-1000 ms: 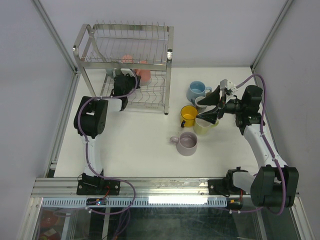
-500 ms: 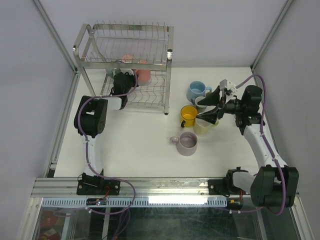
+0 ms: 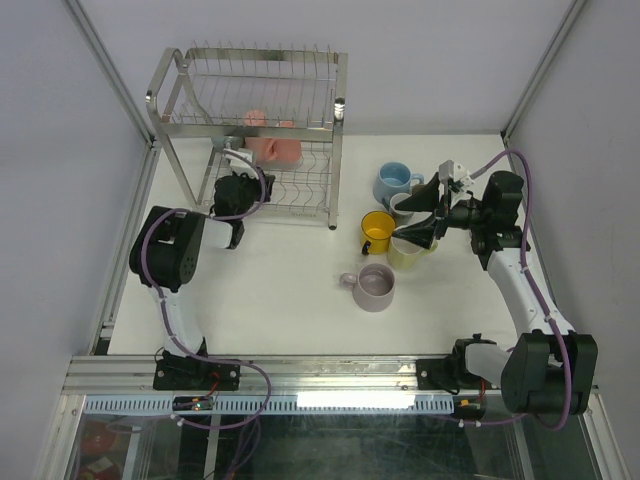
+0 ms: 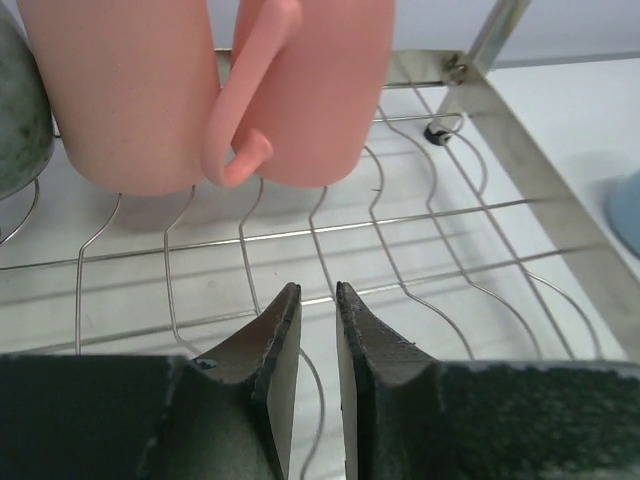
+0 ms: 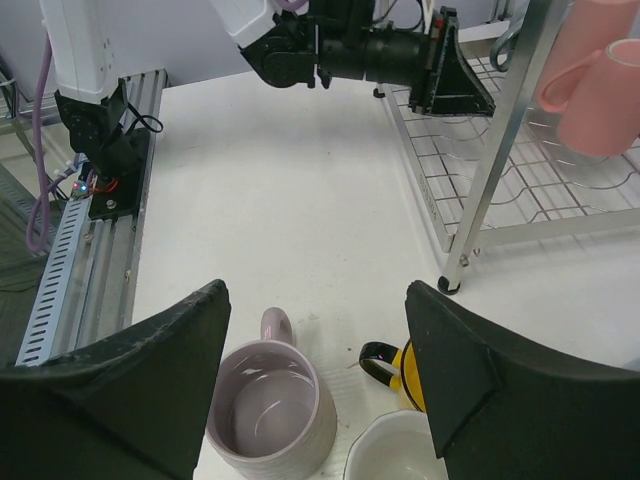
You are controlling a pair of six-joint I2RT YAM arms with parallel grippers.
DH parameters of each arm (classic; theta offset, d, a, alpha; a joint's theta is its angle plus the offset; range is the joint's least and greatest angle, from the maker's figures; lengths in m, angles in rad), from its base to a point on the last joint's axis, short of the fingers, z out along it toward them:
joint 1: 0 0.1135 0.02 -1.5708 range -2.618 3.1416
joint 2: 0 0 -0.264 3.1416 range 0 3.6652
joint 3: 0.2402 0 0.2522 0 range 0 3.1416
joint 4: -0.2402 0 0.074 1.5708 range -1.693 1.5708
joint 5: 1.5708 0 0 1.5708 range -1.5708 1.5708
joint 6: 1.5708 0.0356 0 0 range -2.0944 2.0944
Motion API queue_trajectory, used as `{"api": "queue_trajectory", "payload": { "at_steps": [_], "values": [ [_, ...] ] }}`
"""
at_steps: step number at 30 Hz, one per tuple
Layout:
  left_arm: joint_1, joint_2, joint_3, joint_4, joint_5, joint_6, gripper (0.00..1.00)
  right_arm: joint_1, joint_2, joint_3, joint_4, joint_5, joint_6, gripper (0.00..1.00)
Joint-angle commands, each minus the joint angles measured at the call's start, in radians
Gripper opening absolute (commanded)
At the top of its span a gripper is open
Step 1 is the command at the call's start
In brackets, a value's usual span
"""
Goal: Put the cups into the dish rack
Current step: Turn the cup upside down in the dish rack, then pick up the cup at the center of the board.
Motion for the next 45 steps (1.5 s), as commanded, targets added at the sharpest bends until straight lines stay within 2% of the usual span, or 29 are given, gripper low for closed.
{"api": "queue_trajectory", "payload": {
  "at_steps": [1, 9, 16, 24, 26, 29, 37, 42, 45],
  "values": [
    [0.003, -0.15, -0.107, 0.18, 0.056, -0.041, 0.2, 0.003, -0.014, 0.047, 0.0, 0.016, -0.035, 0.74],
    [0.004, -0.374, -0.396, 0.263, 0.082, -0.139, 0.28, 0.003, -0.016, 0.047, -0.031, 0.022, -0.08, 0.74],
    [0.004, -0.62, -0.584, 0.217, 0.148, -0.204, 0.4, 0.003, -0.013, 0.058, -0.091, 0.03, -0.144, 0.74],
    [0.003, -0.884, -0.738, 0.191, 0.196, -0.3, 0.67, 0.002, -0.008, 0.101, -0.256, 0.064, -0.309, 0.74],
    [0.004, -0.955, -0.776, 0.191, 0.192, -0.332, 0.77, 0.001, -0.005, 0.114, -0.299, 0.074, -0.362, 0.74],
    [0.004, -1.057, -0.831, 0.181, 0.169, -0.383, 0.97, 0.001, 0.0, 0.141, -0.382, 0.086, -0.441, 0.74],
    [0.004, -1.298, -0.832, -0.05, 0.166, -0.479, 0.99, 0.012, 0.017, 0.204, -0.553, 0.109, -0.577, 0.74],
    [0.004, -1.337, -0.782, -0.164, 0.214, -0.541, 0.99, 0.074, 0.027, 0.245, -0.734, 0.207, -0.736, 0.75],
    [0.003, -1.333, -0.752, -0.209, 0.257, -0.558, 0.99, 0.154, 0.026, 0.27, -0.823, 0.329, -0.803, 0.75]
  ]
}}
